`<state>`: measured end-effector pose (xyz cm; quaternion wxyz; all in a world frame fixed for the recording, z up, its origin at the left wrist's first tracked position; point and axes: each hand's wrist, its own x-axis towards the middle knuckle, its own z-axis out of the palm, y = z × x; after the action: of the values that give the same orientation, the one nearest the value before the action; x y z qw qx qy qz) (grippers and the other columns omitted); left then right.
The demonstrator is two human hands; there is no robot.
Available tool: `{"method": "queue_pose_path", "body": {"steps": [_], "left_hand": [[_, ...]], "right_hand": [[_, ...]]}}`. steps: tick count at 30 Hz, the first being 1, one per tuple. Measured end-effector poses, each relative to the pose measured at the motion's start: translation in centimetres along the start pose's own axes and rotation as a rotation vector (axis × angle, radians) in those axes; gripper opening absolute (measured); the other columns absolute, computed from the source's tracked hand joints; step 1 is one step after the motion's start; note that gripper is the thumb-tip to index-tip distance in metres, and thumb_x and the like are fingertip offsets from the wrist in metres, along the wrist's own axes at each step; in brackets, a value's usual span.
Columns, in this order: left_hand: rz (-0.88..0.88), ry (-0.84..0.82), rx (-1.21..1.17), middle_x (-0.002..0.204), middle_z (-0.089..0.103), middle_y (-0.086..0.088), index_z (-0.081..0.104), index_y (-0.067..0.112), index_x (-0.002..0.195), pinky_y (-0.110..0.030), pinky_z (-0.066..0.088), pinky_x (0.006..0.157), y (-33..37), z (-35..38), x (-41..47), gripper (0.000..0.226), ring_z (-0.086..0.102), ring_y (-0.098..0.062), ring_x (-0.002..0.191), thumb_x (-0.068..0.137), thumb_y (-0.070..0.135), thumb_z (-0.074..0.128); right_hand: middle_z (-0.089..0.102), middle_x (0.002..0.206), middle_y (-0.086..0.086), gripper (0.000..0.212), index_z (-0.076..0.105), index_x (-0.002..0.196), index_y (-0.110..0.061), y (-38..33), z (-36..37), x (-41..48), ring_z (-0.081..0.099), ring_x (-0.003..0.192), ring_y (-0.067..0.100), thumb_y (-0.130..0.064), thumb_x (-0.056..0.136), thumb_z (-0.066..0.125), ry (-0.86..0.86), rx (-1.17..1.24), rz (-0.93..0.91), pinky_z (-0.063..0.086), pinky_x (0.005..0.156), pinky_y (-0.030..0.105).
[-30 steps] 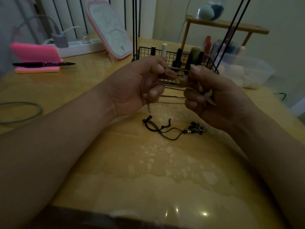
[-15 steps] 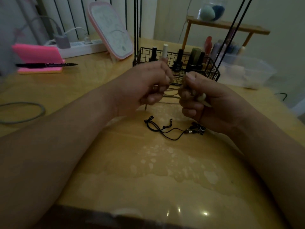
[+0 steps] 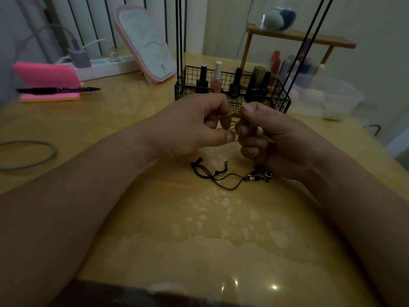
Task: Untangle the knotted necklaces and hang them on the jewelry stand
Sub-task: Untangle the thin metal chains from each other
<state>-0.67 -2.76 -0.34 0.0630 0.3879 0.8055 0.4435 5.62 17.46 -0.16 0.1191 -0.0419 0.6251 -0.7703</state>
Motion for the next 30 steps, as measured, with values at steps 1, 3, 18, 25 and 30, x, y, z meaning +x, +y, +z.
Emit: {"method": "queue_pose_path", "body": {"steps": [1, 3, 18, 25, 30], "left_hand": [[0.01, 0.009, 0.015, 0.058, 0.041, 0.012, 0.062, 0.024, 0.092, -0.02, 0.034, 0.053, -0.05, 0.03, 0.01, 0.02, 0.037, -0.005, 0.054, 0.089, 0.018, 0.08], [0.027, 0.018, 0.018, 0.058, 0.041, 0.011, 0.059, 0.026, 0.097, -0.02, 0.035, 0.053, -0.08, 0.09, 0.01, 0.023, 0.037, -0.004, 0.054, 0.09, 0.018, 0.079], [0.068, -0.012, 0.041, 0.054, 0.039, 0.014, 0.056, 0.021, 0.091, -0.02, 0.031, 0.052, -0.11, 0.09, 0.06, 0.024, 0.035, -0.005, 0.051, 0.09, 0.015, 0.079], [0.053, -0.007, 0.045, 0.051, 0.04, 0.014, 0.062, 0.022, 0.087, -0.017, 0.031, 0.051, -0.05, 0.21, -0.02, 0.018, 0.035, -0.005, 0.049, 0.091, 0.016, 0.079], [0.037, 0.027, 0.014, 0.059, 0.048, 0.012, 0.063, 0.02, 0.086, -0.015, 0.035, 0.053, 0.05, -0.08, 0.0, 0.015, 0.041, -0.002, 0.054, 0.094, 0.017, 0.075]], "right_hand": [[0.057, 0.081, 0.0, 0.011, 0.058, 0.089, -0.02, 0.0, 0.02, 0.0, 0.038, 0.054, 0.006, -0.028, 0.095, 0.061, -0.001, 0.004, 0.002, 0.041, 0.054, 0.019], [0.057, 0.08, 0.0, 0.01, 0.058, 0.088, -0.02, -0.02, 0.02, 0.03, 0.038, 0.053, 0.005, -0.027, 0.095, 0.062, 0.004, 0.017, 0.01, 0.041, 0.054, 0.019], [0.057, 0.08, 0.0, 0.01, 0.06, 0.096, -0.019, 0.09, -0.06, 0.16, 0.038, 0.054, 0.005, -0.028, 0.095, 0.063, -0.003, 0.033, 0.013, 0.042, 0.053, 0.019], [0.058, 0.081, -0.001, 0.011, 0.058, 0.095, -0.018, 0.11, -0.03, 0.2, 0.038, 0.055, 0.005, -0.029, 0.095, 0.062, 0.0, 0.017, 0.009, 0.041, 0.054, 0.018], [0.058, 0.081, 0.0, 0.009, 0.059, 0.092, -0.019, -0.03, -0.45, 0.25, 0.039, 0.054, 0.005, -0.027, 0.095, 0.062, 0.002, 0.031, 0.008, 0.042, 0.054, 0.018]]}}
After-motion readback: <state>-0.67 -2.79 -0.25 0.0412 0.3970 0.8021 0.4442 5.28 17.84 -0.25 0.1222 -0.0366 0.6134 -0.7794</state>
